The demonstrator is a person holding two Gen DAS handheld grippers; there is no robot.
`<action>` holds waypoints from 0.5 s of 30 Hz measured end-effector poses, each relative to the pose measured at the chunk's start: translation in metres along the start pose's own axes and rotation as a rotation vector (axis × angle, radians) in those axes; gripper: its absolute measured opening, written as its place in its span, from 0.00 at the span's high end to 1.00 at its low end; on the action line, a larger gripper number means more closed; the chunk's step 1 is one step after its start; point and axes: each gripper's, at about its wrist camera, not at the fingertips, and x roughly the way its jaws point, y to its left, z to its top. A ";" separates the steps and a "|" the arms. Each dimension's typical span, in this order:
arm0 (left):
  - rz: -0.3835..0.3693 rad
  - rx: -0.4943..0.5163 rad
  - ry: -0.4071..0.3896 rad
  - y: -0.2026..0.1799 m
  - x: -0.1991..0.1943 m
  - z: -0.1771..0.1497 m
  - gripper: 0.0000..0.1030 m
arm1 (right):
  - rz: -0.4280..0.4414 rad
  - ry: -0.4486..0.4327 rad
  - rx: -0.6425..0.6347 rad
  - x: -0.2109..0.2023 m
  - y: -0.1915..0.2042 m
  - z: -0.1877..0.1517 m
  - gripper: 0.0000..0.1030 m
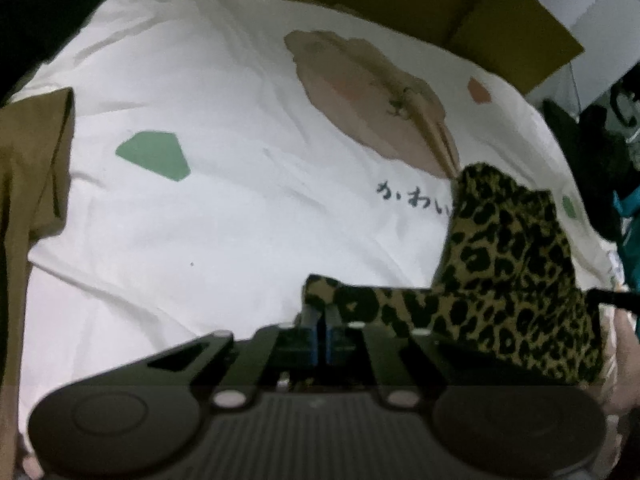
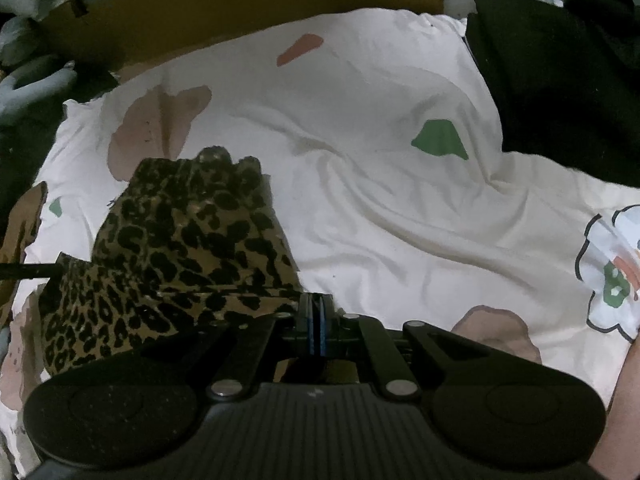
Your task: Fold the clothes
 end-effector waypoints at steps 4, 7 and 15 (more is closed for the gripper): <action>0.007 0.006 0.027 0.001 0.006 0.000 0.85 | -0.006 0.004 -0.004 0.006 0.000 0.004 0.99; 0.005 0.004 0.041 0.000 0.009 0.000 0.77 | -0.004 0.016 0.003 0.009 -0.001 0.006 0.99; 0.017 0.068 0.052 -0.010 0.012 0.001 0.64 | 0.018 -0.006 0.059 -0.006 -0.010 0.008 0.47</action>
